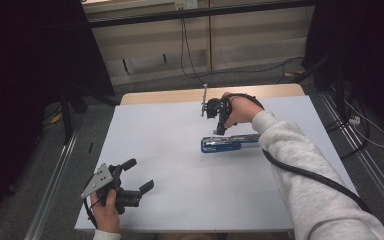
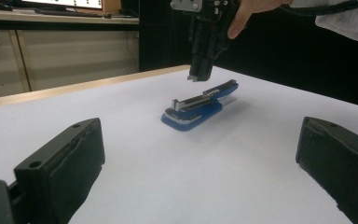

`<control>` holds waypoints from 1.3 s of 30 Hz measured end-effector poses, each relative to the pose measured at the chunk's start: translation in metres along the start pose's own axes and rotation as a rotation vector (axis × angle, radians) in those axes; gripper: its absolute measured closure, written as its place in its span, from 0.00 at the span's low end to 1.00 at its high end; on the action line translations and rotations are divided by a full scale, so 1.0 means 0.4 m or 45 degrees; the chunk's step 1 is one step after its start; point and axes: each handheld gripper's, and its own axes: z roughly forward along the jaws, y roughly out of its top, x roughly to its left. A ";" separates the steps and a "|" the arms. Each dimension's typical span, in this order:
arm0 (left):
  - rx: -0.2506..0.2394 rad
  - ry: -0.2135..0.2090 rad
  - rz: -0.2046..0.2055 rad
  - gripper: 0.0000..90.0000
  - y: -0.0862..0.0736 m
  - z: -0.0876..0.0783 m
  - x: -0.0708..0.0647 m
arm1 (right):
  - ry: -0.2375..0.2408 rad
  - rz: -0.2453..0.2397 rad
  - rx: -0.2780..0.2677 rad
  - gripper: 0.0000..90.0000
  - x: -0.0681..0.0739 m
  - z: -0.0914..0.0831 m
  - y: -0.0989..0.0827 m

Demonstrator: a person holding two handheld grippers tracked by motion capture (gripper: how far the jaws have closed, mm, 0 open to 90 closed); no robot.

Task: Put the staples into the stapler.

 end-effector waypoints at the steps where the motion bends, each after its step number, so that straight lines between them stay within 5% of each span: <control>1: 0.000 0.000 -0.001 0.01 0.000 0.000 0.000 | 0.003 -0.006 -0.001 0.87 0.000 0.000 0.000; 25: 0.004 -0.013 -0.015 0.01 0.000 0.001 -0.001 | -0.001 -0.018 -0.007 0.87 -0.003 -0.011 0.034; 39: 0.007 -0.008 -0.022 0.01 -0.001 0.002 -0.002 | -0.009 -0.019 -0.065 0.87 -0.004 -0.011 0.048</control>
